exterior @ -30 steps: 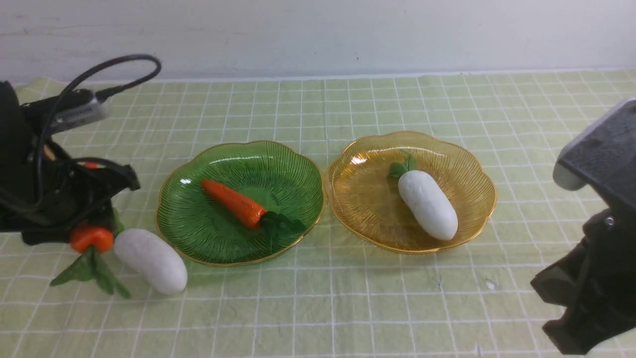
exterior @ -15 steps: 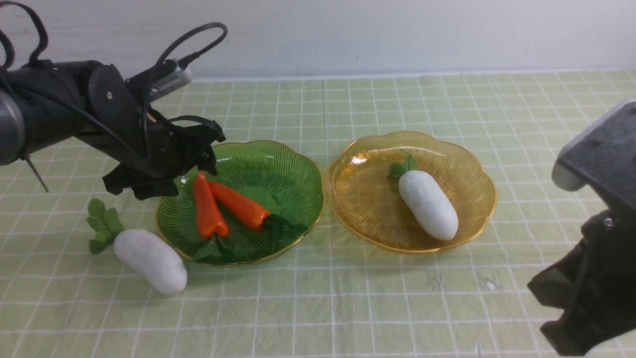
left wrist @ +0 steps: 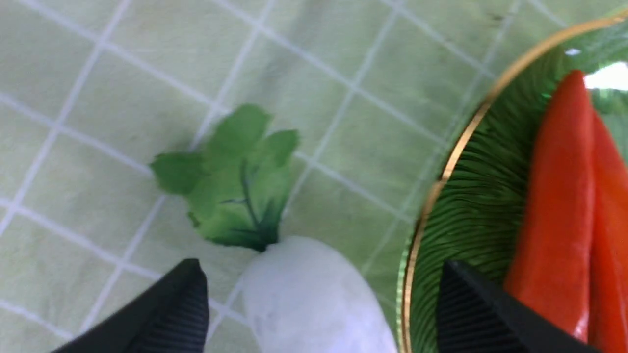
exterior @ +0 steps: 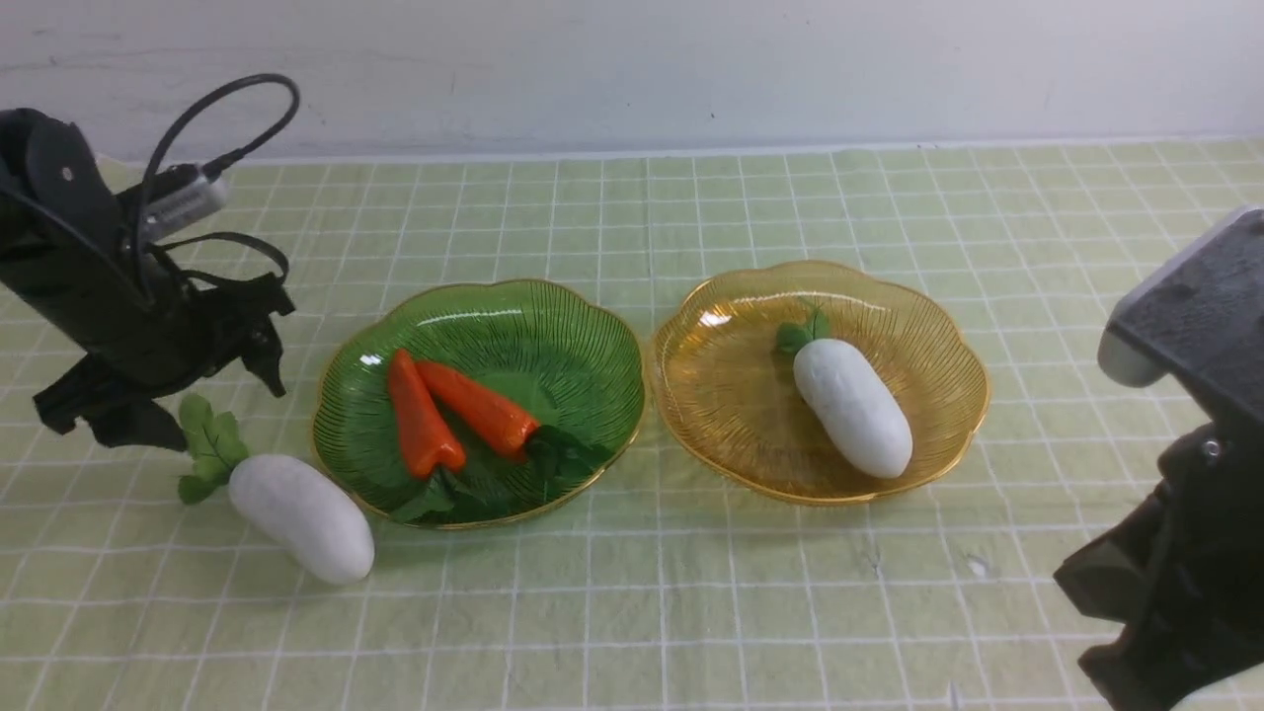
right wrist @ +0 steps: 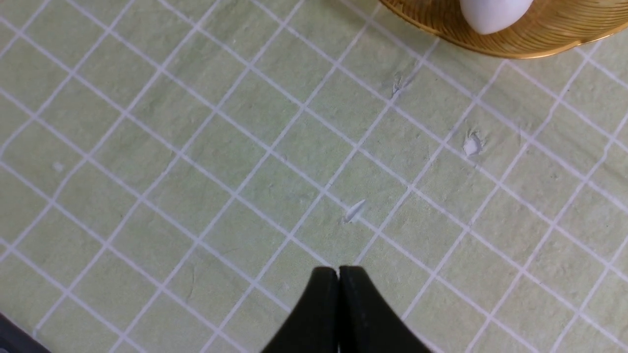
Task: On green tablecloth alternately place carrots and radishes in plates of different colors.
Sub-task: 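Pick up the white radish and place it on the plate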
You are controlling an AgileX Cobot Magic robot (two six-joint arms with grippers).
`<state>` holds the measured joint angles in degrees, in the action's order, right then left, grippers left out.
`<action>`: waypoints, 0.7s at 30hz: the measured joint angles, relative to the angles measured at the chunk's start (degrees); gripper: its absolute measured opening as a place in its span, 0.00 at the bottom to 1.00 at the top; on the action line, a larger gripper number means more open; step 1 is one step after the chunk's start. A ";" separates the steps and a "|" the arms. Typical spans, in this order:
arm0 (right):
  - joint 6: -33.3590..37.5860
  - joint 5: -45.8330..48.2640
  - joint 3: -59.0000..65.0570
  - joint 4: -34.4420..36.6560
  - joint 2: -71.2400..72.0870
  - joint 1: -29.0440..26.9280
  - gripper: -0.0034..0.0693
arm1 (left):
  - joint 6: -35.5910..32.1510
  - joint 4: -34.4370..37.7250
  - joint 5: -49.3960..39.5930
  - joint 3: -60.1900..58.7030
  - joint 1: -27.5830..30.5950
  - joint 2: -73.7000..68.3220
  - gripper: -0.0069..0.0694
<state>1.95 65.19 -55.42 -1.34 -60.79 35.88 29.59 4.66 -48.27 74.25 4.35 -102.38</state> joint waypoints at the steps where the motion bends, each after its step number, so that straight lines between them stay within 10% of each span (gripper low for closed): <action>1: 0.00 0.00 0.00 0.10 0.00 0.00 0.03 | 0.61 0.64 0.00 0.00 0.31 -0.33 0.83; 21: 0.00 0.02 0.00 0.12 0.00 0.00 0.03 | 1.19 5.38 0.33 0.20 0.59 -8.95 0.83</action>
<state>1.95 65.20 -55.42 -1.22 -60.79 35.88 30.78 10.04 -47.94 74.45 4.94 -111.33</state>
